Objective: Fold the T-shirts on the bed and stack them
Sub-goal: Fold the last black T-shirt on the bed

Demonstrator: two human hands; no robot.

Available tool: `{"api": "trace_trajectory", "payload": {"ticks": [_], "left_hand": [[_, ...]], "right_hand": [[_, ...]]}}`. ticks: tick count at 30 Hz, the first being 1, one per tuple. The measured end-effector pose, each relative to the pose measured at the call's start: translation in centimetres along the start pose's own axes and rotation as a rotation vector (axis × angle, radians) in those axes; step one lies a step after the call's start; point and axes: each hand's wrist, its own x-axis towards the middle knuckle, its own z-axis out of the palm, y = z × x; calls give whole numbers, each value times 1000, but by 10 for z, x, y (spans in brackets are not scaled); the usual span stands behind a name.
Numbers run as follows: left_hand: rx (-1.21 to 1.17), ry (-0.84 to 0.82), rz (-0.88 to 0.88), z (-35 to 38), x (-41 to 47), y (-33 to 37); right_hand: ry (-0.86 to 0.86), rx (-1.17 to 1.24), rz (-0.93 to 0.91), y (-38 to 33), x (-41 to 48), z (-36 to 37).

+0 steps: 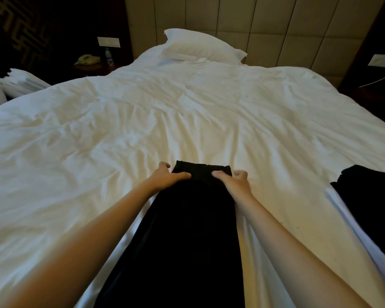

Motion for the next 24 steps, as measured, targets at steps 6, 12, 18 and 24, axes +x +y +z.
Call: {"api": "trace_trajectory", "payload": {"ticks": [6, 12, 18, 24], "left_hand": [[-97, -420, -209, -3, 5, -6], [-144, -434, -2, 3, 9, -1], [-192, -85, 161, 6, 23, 51], [-283, 94, 353, -14, 27, 73]], "right_hand": [[-316, 104, 420, 8, -4, 2], [-200, 75, 154, 7, -2, -13], [-3, 35, -107, -27, 26, -27], [14, 130, -457, -39, 28, -34]]}}
